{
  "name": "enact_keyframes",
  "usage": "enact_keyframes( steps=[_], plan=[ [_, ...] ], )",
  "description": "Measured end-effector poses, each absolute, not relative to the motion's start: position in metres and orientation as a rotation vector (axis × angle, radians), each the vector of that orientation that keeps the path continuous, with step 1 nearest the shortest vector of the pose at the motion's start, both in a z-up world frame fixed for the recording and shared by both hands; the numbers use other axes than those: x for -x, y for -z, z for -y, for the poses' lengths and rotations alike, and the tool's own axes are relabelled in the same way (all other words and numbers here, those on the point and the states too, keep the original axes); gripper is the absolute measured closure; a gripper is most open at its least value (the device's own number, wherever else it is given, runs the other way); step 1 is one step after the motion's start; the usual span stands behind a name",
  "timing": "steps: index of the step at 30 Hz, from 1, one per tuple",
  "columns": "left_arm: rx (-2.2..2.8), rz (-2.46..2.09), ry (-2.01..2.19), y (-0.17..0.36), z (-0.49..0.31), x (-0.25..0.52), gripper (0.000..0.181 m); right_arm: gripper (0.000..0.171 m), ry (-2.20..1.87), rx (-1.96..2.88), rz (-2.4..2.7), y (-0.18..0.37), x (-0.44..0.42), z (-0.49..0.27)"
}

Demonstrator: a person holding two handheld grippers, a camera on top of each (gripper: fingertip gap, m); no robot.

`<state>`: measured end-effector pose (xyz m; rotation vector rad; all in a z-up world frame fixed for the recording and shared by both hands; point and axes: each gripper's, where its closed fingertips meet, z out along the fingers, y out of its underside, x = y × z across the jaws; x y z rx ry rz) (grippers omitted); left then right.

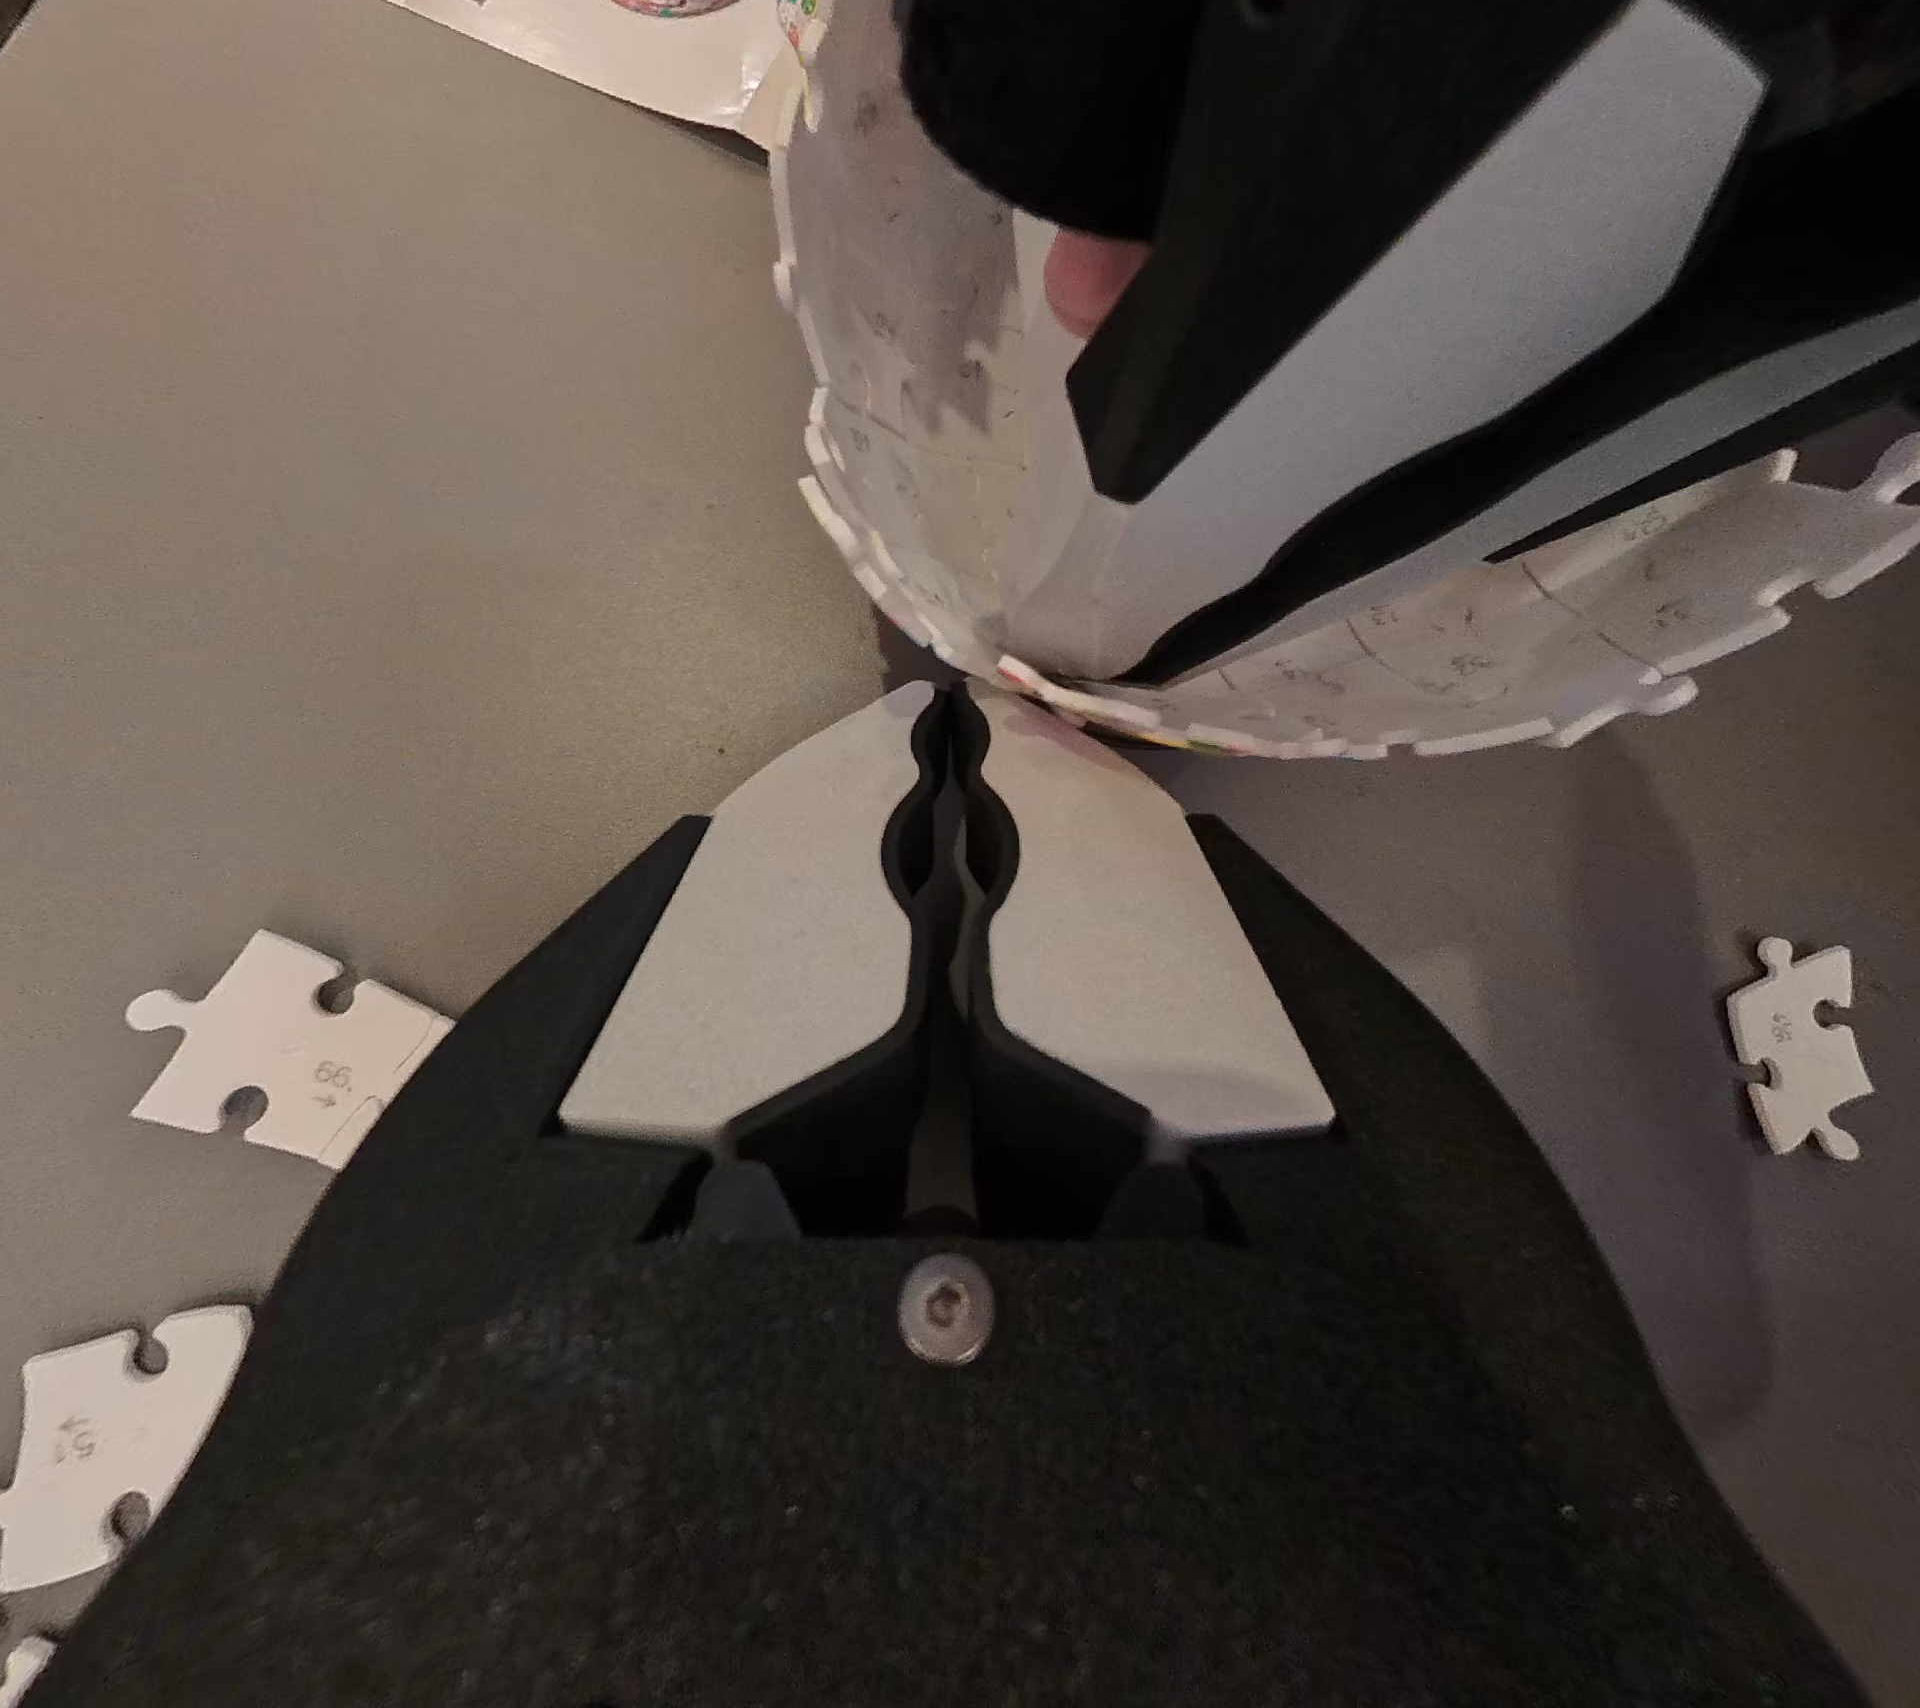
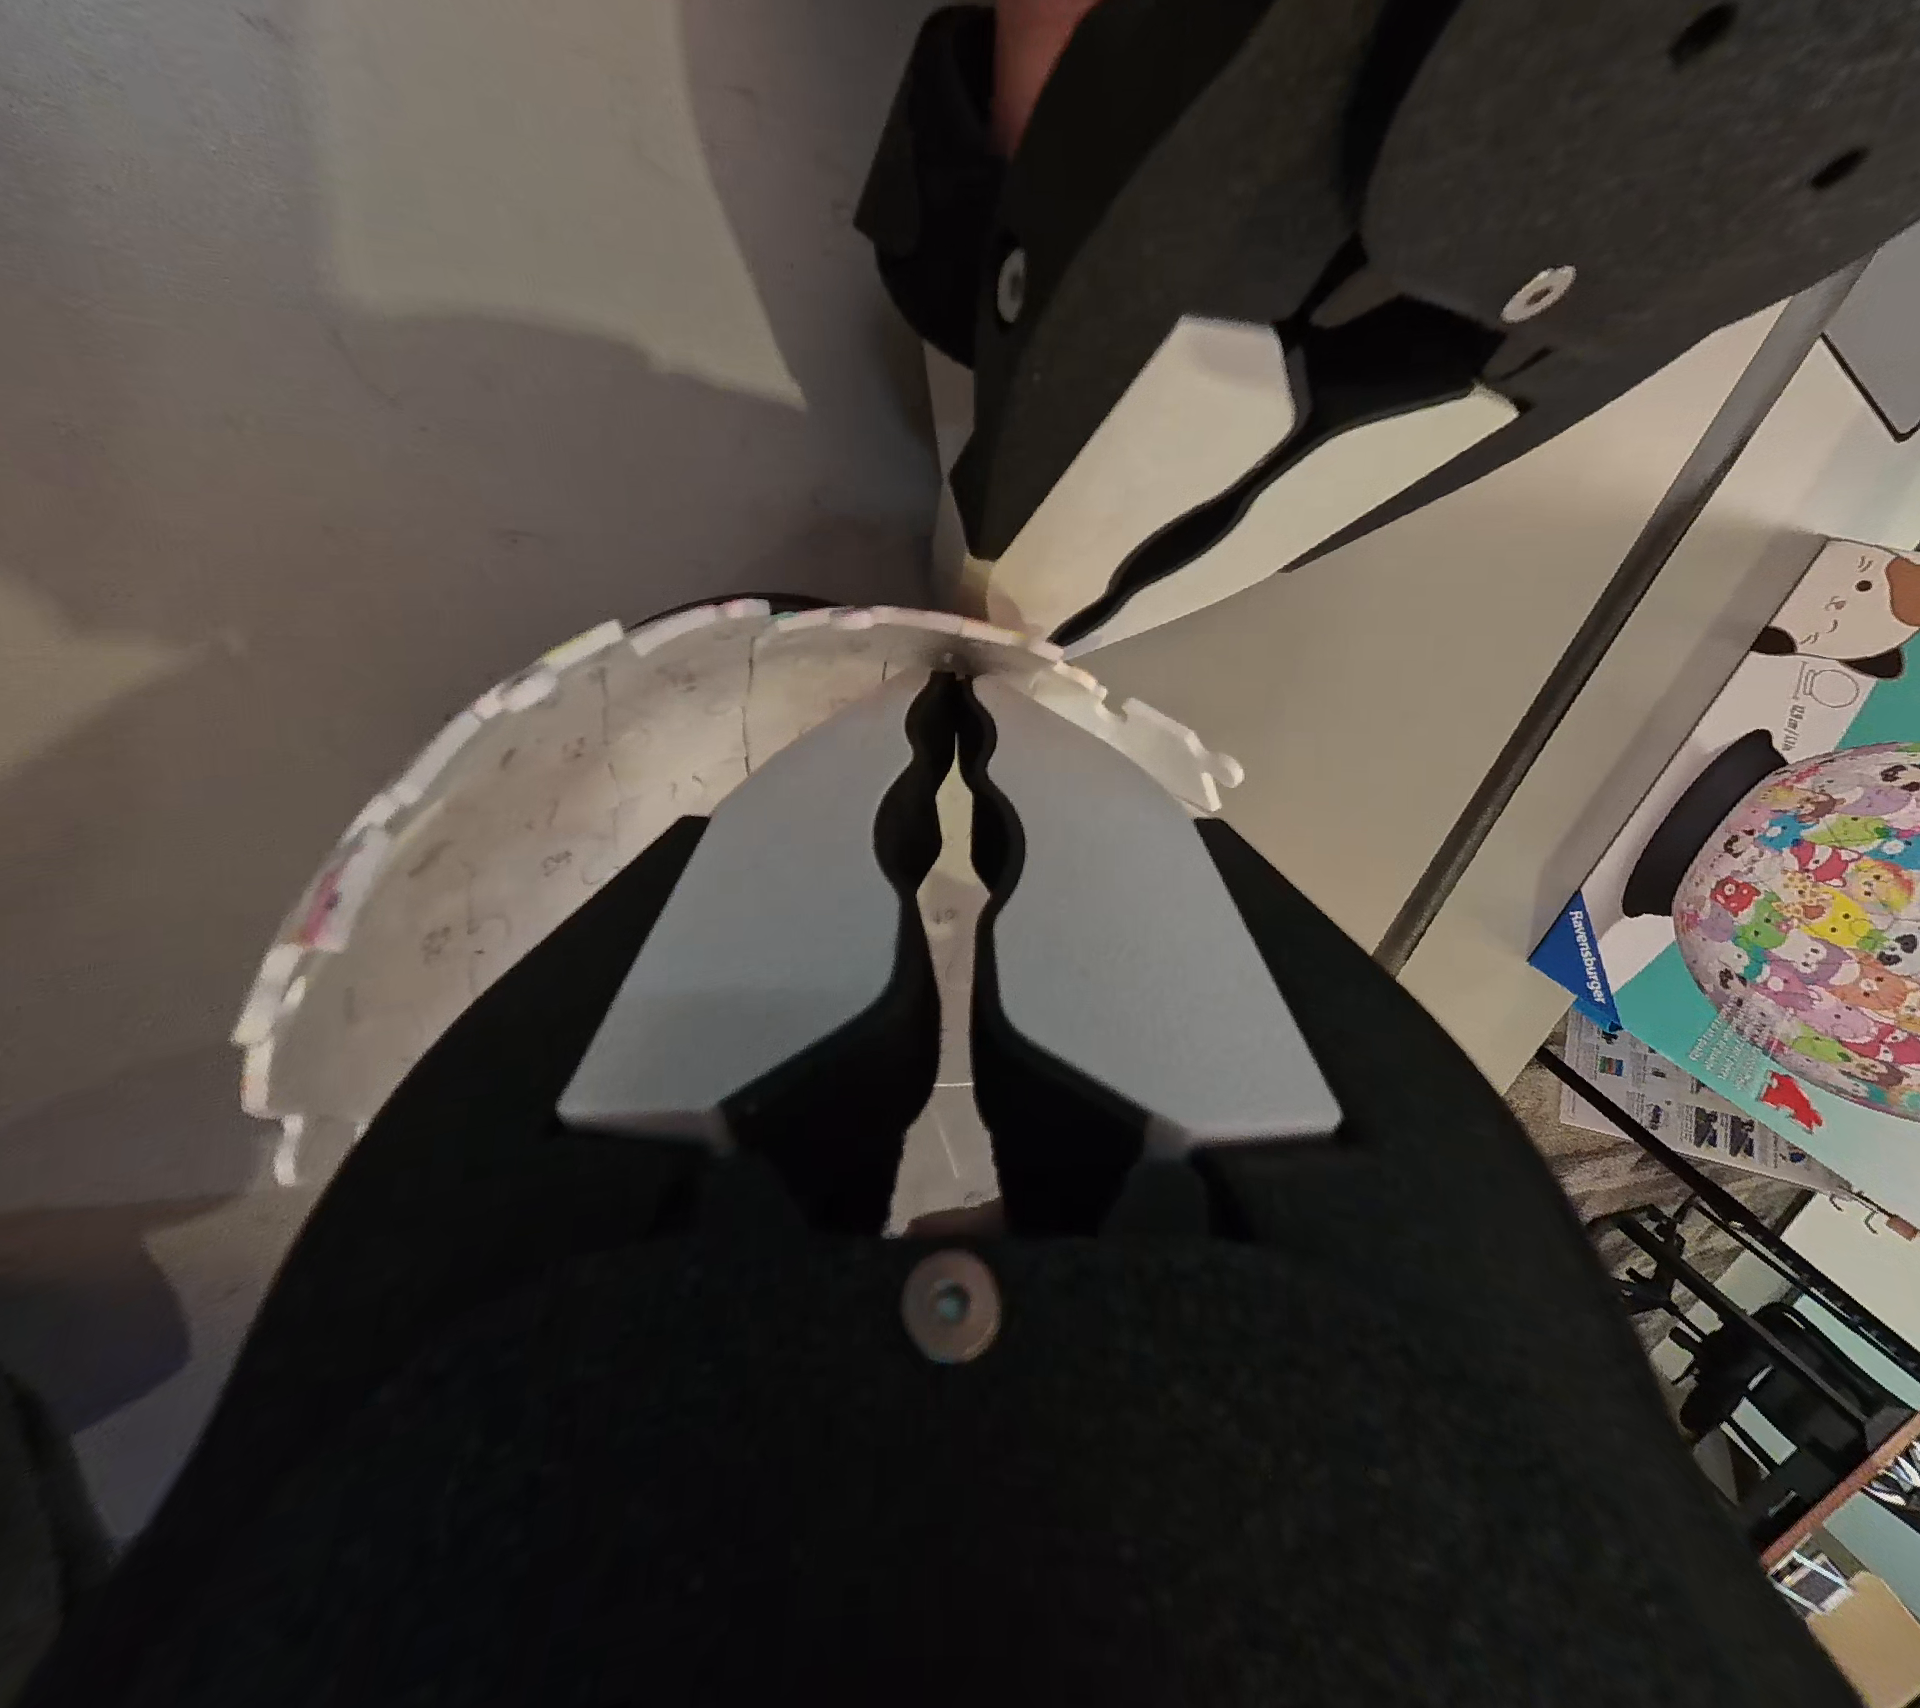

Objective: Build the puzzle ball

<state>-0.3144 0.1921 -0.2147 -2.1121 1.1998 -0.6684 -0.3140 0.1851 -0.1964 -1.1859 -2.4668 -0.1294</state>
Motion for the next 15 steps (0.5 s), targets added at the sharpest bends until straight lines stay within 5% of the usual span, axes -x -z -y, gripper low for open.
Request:
enact_keyframes(
  steps=[15],
  plan=[
    [2.115,-1.199,0.693,0.2142,-0.1905,0.3124,0.181,0.171,0.115,1.18,2.469,0.1946,0.3138,-0.183]
  ],
)
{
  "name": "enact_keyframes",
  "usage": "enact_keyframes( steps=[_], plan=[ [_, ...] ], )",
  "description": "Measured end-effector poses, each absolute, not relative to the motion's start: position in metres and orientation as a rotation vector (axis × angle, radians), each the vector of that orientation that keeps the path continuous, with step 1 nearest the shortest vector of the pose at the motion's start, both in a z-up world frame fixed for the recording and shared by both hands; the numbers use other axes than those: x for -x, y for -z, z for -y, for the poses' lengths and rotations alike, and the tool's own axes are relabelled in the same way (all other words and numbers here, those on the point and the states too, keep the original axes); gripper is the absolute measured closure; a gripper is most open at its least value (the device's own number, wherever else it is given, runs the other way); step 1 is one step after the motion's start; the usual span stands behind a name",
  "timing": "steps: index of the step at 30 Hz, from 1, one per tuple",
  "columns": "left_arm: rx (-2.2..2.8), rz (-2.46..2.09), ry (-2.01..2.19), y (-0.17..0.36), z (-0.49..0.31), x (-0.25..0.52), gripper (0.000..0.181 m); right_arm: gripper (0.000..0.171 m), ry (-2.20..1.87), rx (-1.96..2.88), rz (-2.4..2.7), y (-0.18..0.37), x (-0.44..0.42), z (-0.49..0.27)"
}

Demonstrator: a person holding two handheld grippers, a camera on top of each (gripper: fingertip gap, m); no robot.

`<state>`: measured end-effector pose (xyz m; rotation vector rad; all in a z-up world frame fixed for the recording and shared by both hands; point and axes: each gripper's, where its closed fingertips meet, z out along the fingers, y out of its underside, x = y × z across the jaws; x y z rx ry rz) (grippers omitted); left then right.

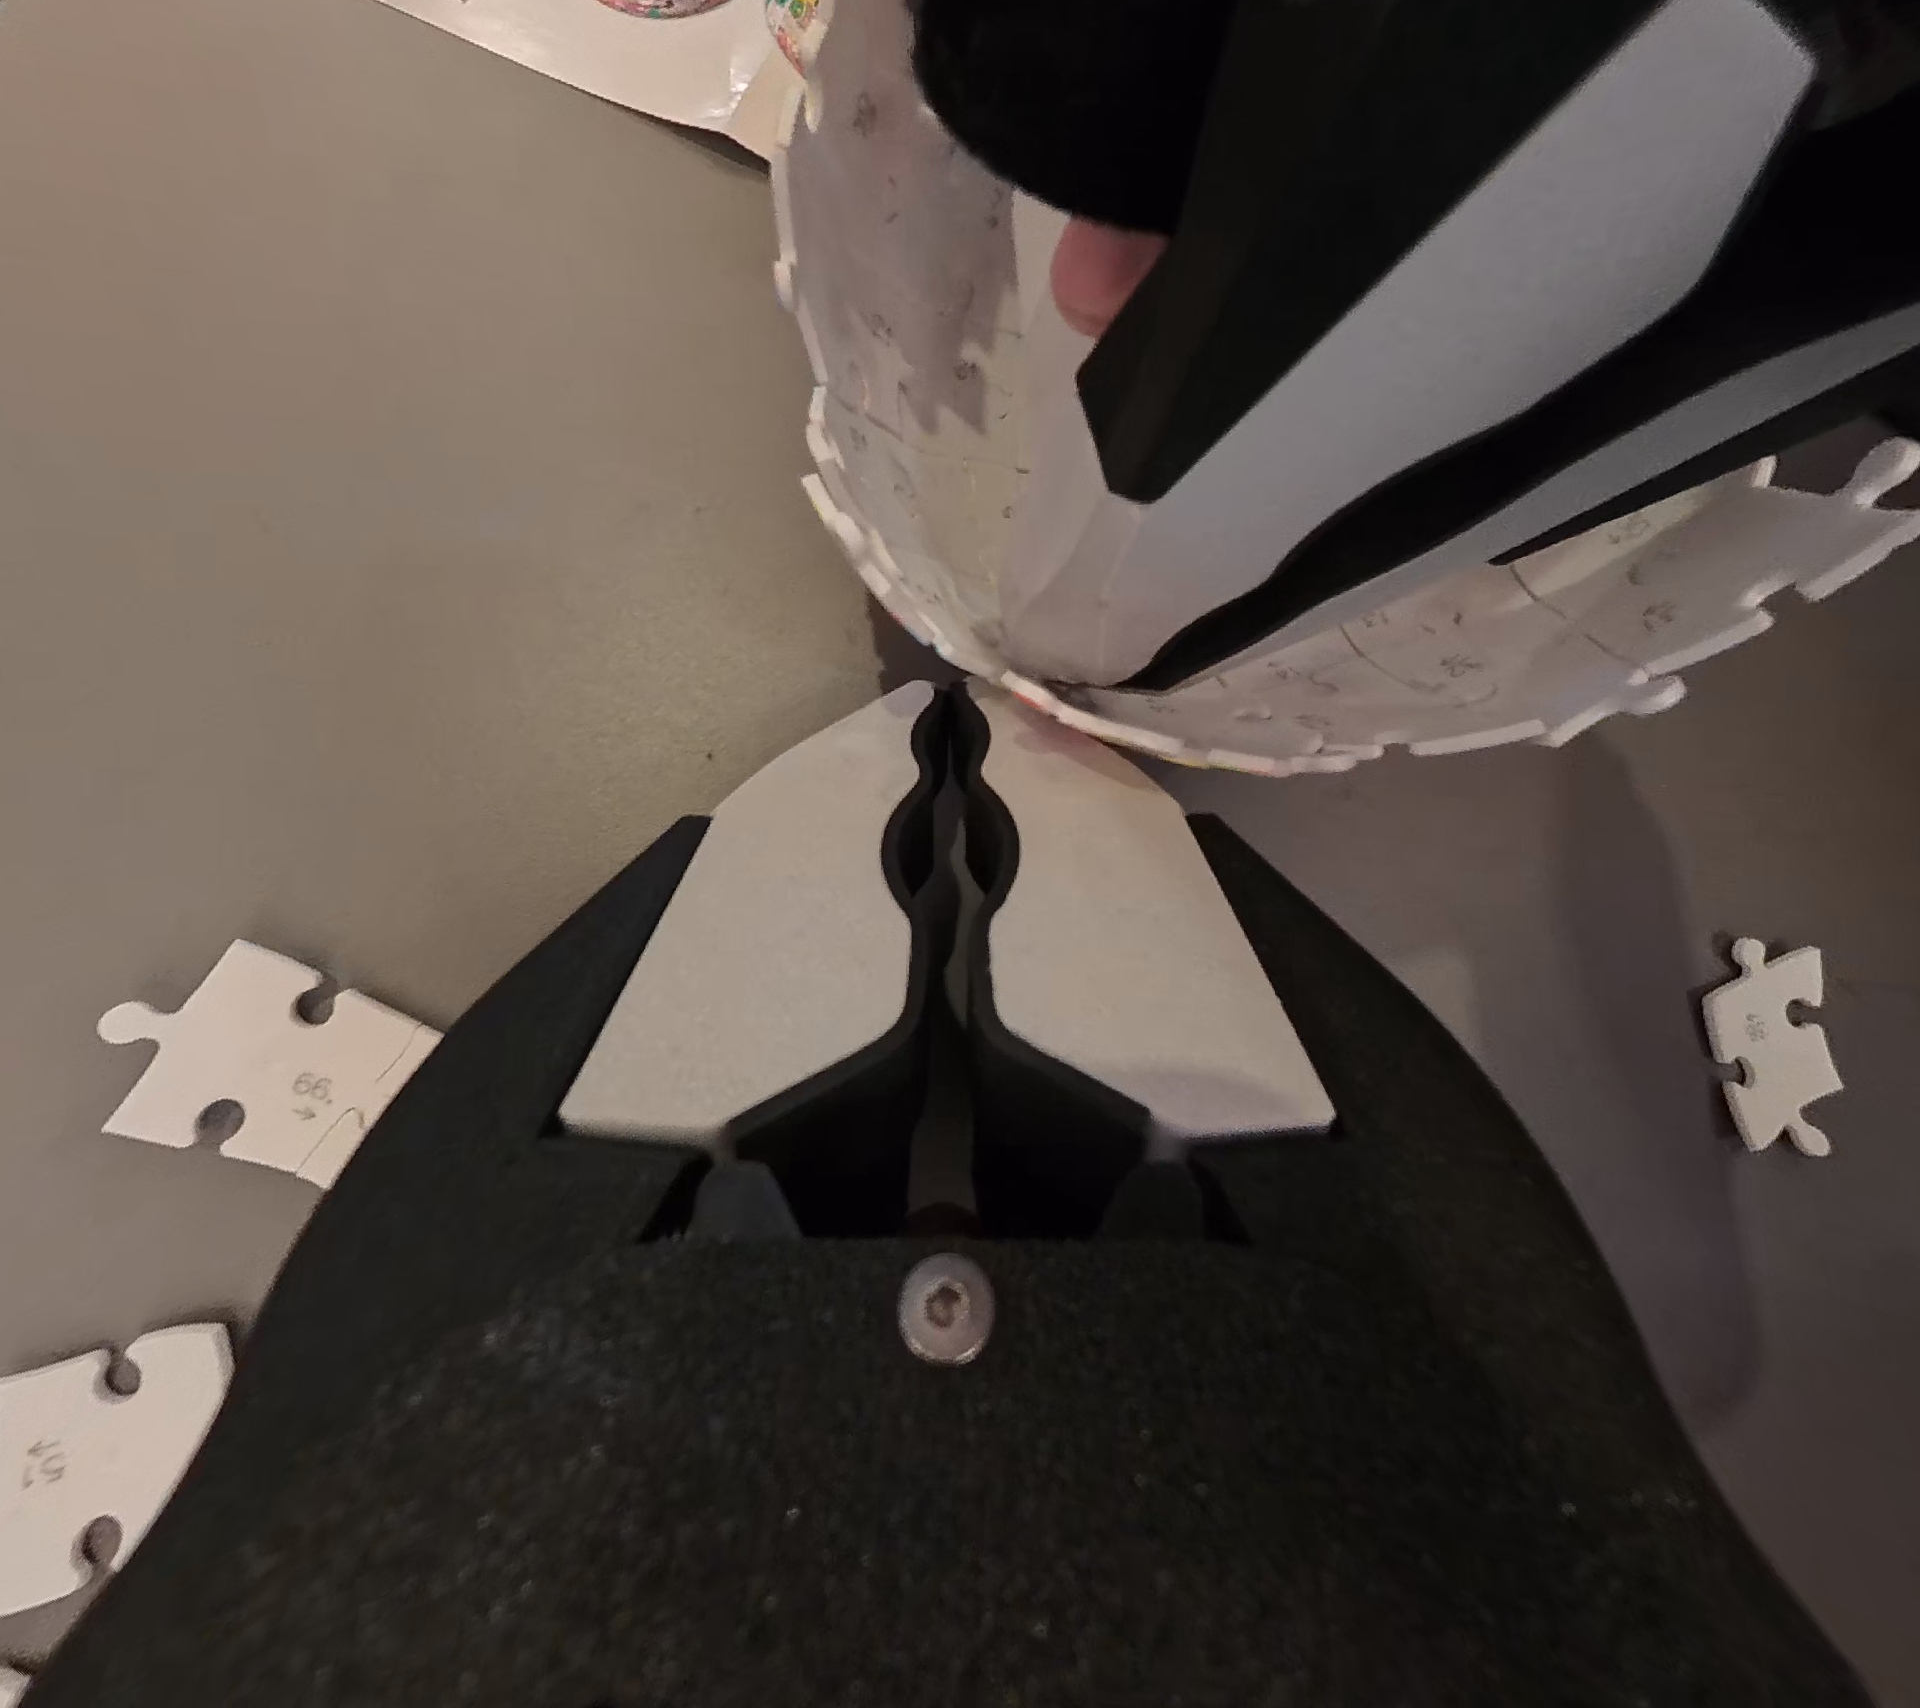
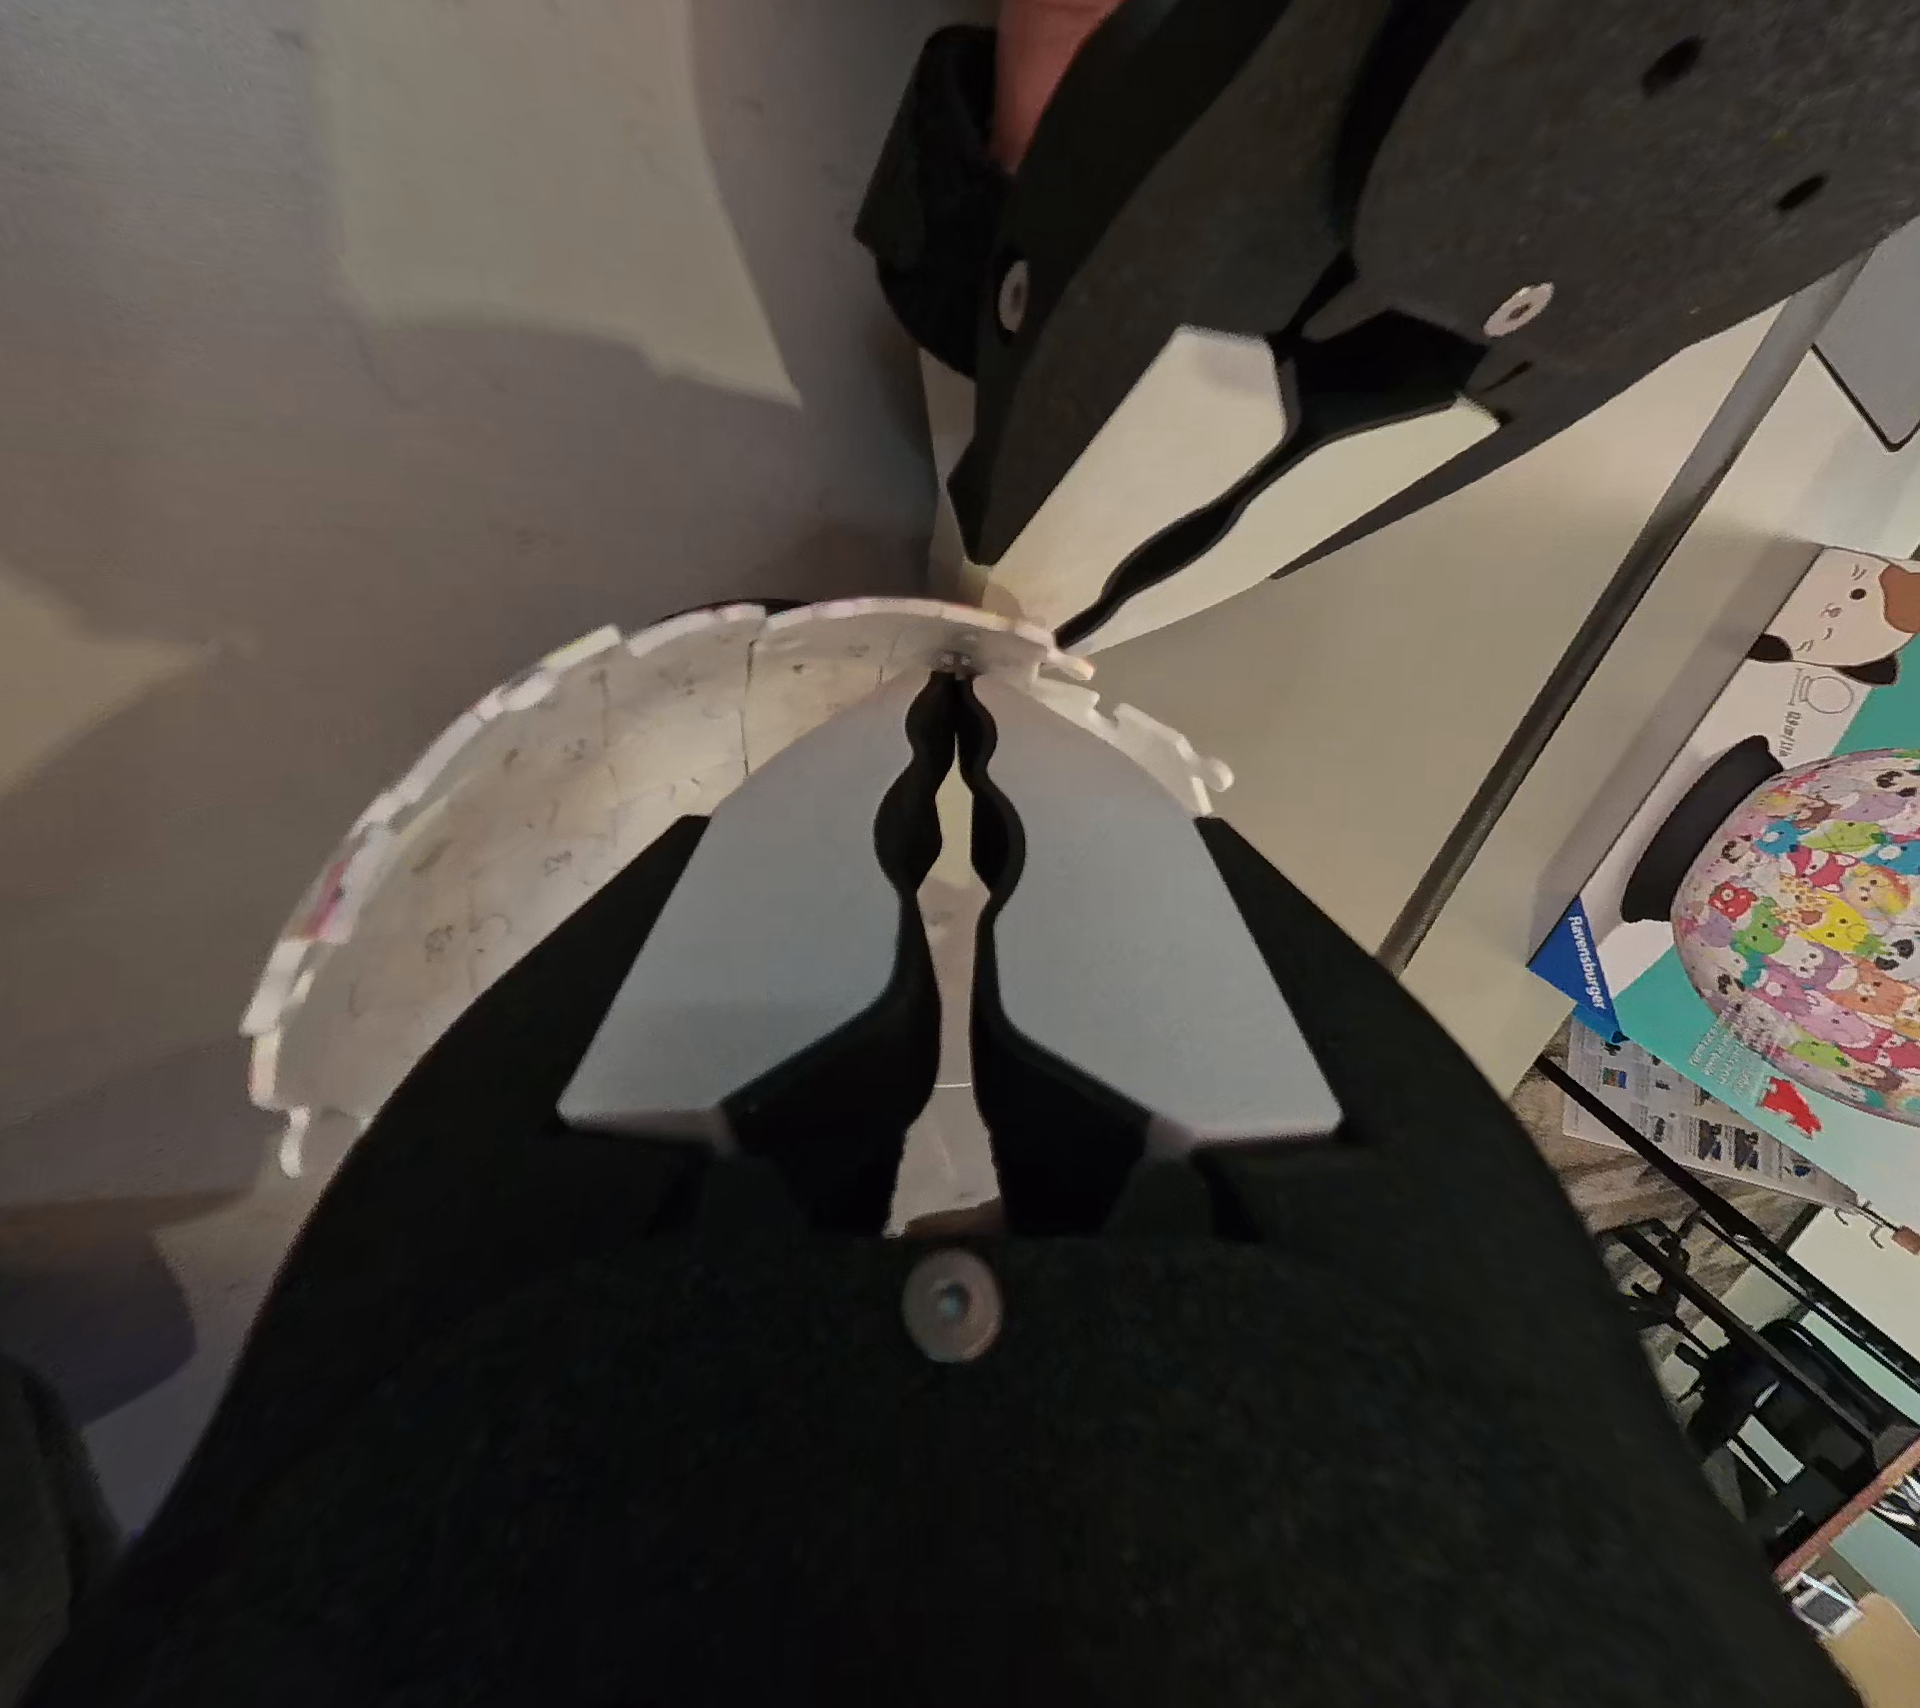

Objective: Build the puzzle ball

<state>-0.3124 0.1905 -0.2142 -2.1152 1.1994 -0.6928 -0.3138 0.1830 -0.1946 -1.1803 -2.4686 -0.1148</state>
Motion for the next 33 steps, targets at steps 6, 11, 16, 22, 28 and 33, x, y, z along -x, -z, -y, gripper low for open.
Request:
enact_keyframes(
  steps=[6,11,16,22,28,33],
  plan=[
    [2.119,-1.196,0.716,0.214,-0.19,0.313,0.181,0.171,0.099,1.219,2.505,0.199,0.308,-0.179],
    [2.117,-1.207,0.738,0.213,-0.187,0.312,0.181,0.171,0.077,1.241,2.526,0.199,0.304,-0.175],
    [2.123,-1.203,0.761,0.213,-0.185,0.314,0.181,0.171,0.087,1.245,2.534,0.198,0.302,-0.174],
    [2.161,-1.105,0.757,0.211,-0.19,0.328,0.181,0.171,0.115,1.282,2.356,0.146,0.291,-0.189],
    [2.16,-0.94,0.641,0.206,-0.201,0.349,0.181,0.171,-0.057,1.515,1.827,0.07,0.272,-0.224],
    [2.184,-0.74,0.424,0.205,-0.208,0.369,0.181,0.171,-0.309,1.905,1.438,0.076,0.232,-0.228]
  ],
)
